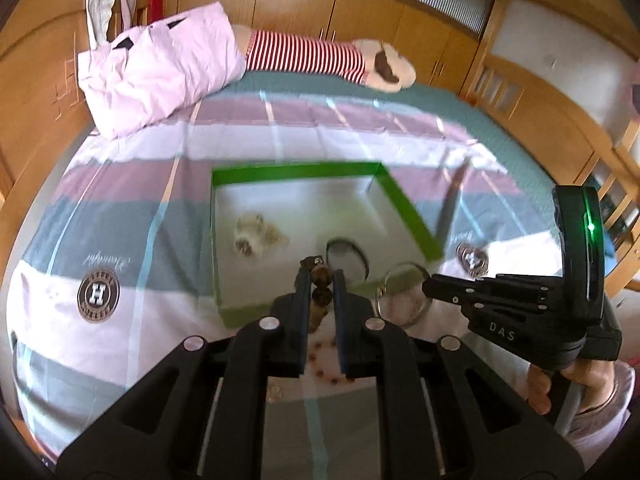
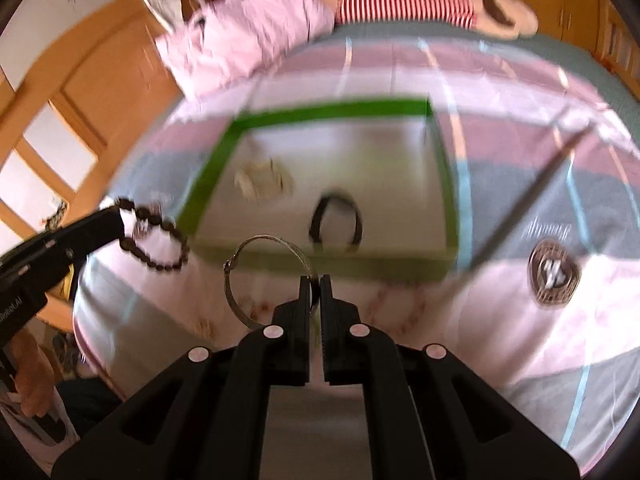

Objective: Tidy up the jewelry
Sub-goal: 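Lift the dark bead bracelet into the box with the left tool while the right drops the bangle in, then reach the left tool toward the small gold charm while the right tool grasps the green keychain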

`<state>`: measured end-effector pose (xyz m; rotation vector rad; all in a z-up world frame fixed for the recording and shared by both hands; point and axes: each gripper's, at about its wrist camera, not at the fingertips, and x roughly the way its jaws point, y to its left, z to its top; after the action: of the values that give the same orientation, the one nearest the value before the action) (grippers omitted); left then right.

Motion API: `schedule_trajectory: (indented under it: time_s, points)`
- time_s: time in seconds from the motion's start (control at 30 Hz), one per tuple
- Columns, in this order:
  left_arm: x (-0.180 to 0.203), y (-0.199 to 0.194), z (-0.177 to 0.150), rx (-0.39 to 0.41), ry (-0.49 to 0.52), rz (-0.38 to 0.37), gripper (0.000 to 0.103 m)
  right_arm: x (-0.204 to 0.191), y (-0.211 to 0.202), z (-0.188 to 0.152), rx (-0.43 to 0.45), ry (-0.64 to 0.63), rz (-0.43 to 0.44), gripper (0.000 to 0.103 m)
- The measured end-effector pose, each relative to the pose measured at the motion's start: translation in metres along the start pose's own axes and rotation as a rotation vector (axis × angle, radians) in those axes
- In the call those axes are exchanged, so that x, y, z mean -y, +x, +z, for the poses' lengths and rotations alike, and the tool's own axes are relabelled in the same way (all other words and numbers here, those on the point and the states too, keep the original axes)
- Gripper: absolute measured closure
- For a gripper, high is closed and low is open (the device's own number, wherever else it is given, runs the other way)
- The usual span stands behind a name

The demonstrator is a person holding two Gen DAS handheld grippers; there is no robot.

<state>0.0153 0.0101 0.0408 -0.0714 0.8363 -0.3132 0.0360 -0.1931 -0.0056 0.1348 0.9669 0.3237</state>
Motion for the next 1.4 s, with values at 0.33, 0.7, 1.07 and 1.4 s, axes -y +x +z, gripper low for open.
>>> schedule_trajectory:
  time_s: [0.33,0.7,1.07,1.4]
  points:
    - [-0.022,0.062,0.032,-0.044,-0.049,0.053,0.092,0.02,0.054,0.039,0.017,0.021,-0.106,0.099]
    - [-0.026,0.07,0.017,-0.098,-0.022,0.103,0.061,0.026,0.021,0.019,-0.013,0.021,-0.029,0.05]
    - [-0.019,0.087,-0.055,-0.381,-0.015,0.102,0.063,0.059,0.067,-0.033,-0.285,0.095,-0.186,0.067]
    - [-0.019,0.122,-0.076,-0.502,-0.037,0.099,0.064,0.038,0.098,-0.044,-0.345,0.014,-0.248,0.081]
